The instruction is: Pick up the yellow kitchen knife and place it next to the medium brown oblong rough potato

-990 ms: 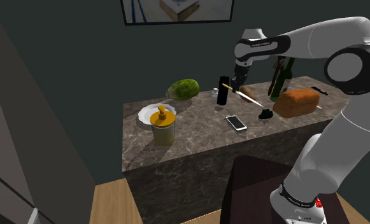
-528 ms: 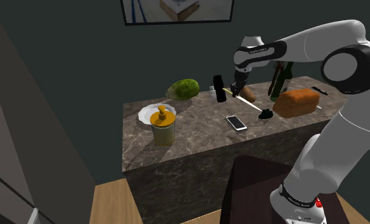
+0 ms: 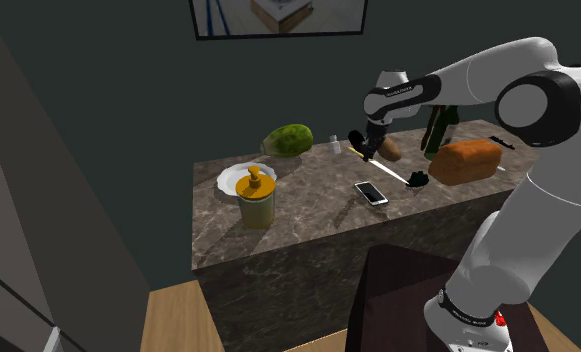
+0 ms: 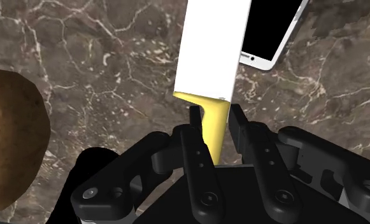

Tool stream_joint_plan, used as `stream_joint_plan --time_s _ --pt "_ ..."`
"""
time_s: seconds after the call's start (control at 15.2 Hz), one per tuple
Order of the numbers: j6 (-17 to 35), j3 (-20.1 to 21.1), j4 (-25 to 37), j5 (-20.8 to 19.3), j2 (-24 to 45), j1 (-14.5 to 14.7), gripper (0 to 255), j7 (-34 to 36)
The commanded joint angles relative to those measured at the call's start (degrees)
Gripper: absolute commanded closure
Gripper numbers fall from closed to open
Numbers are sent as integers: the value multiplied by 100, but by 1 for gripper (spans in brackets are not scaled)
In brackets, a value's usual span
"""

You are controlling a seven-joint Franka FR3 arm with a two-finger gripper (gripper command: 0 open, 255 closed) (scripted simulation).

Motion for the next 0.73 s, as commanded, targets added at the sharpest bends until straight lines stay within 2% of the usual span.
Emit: stream_joint_plan --time_s 0.0,0.66 --pt "153 -10 -96 43 64 -3 255 -39" --pt "894 -27 -481 365 495 -19 255 -291"
